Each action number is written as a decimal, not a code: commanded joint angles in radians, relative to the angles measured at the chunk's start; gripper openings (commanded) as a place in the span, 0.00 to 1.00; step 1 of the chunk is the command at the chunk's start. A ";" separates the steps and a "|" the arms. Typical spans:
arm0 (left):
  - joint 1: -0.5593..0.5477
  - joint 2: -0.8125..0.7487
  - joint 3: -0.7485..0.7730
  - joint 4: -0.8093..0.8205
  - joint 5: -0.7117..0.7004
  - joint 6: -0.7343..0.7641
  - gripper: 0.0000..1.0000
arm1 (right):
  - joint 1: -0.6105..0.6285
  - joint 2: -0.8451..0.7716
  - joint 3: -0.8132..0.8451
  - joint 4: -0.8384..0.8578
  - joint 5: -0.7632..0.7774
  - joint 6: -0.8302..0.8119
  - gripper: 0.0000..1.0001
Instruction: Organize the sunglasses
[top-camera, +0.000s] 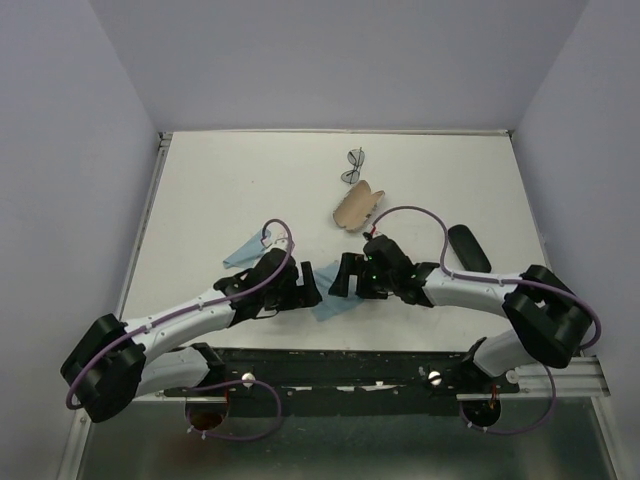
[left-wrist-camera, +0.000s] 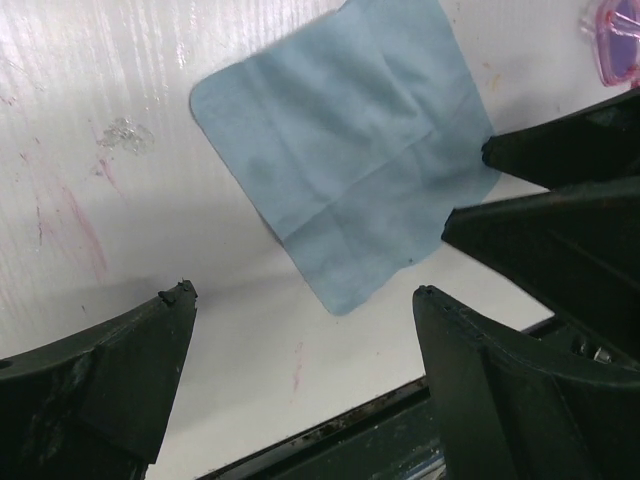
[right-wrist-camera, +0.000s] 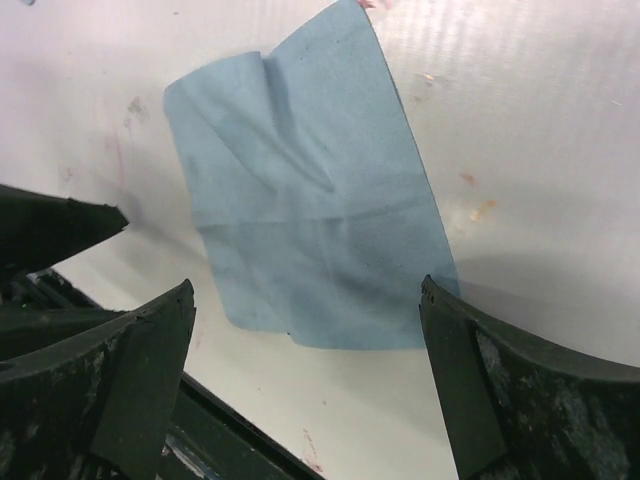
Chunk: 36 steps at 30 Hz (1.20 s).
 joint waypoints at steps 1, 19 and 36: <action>-0.025 -0.060 -0.030 0.025 0.069 0.032 0.99 | 0.005 -0.078 -0.052 -0.129 0.179 0.068 1.00; -0.298 0.122 0.138 -0.001 -0.050 0.186 0.64 | 0.005 -0.350 -0.078 -0.353 0.343 0.130 1.00; -0.326 0.344 0.250 -0.140 -0.190 0.141 0.40 | 0.003 -0.293 -0.086 -0.370 0.315 0.103 1.00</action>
